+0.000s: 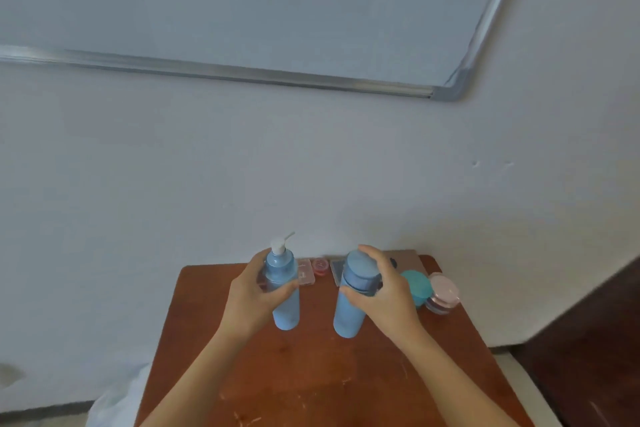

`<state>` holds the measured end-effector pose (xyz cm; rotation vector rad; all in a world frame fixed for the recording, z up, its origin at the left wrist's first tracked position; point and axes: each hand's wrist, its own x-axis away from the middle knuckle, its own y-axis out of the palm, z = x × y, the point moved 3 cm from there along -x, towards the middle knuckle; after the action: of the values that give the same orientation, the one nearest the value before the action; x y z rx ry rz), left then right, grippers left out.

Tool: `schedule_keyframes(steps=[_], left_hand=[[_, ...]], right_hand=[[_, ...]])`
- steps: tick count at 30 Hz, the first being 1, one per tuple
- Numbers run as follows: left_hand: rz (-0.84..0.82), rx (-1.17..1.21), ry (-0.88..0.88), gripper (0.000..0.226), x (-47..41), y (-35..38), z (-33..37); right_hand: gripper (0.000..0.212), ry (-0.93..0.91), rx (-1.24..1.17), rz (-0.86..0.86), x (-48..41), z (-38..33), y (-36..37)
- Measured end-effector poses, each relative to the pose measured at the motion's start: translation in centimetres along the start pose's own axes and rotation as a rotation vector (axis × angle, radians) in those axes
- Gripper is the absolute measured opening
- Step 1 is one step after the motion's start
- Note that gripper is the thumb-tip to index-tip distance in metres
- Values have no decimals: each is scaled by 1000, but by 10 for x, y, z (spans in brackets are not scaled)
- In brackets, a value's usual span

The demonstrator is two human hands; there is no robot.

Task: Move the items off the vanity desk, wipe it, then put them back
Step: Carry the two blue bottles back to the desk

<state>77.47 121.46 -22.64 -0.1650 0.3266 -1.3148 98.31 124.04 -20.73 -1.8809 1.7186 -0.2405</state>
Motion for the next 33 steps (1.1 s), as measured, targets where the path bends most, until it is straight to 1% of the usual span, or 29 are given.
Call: schedule_keyframes(steps=[3,7,10,13,16,18,20,22,25,28,31,33], left_hand=[[-118,18,106,45,-8,-12,12],[-299,40,190,52,-7,-12,18],[-475,46,237,49,15,10,24],[-651,63,275,58,53,41,38],[-842,114,329,52,100,75,56],[-972,120,379,50,138,95,70],[-1057,140,432,48,179,109,84],[-1145,185,480,44,227,121,100],[-1338,257,514,41,312,129,124],[-1457,305,526,44,401,132,138],[-1581,323,474,47,491,129,136],[-1643,326,438,44,548,121,133]], right_hand=[[61,48,7,116,16,-22,-2],[59,111,44,242,61,-48,-4],[63,199,87,349,116,-53,-14],[63,317,145,441,175,-57,-35],[62,439,238,593,239,-70,-62],[63,498,294,730,287,-85,-78],[65,543,324,858,339,-102,-91],[66,587,338,966,398,-123,-98],[67,652,349,1111,490,-157,-97],[68,723,397,1214,582,-194,-86],[66,823,400,1274,672,-223,-70],[65,888,430,1322,724,-242,-59]])
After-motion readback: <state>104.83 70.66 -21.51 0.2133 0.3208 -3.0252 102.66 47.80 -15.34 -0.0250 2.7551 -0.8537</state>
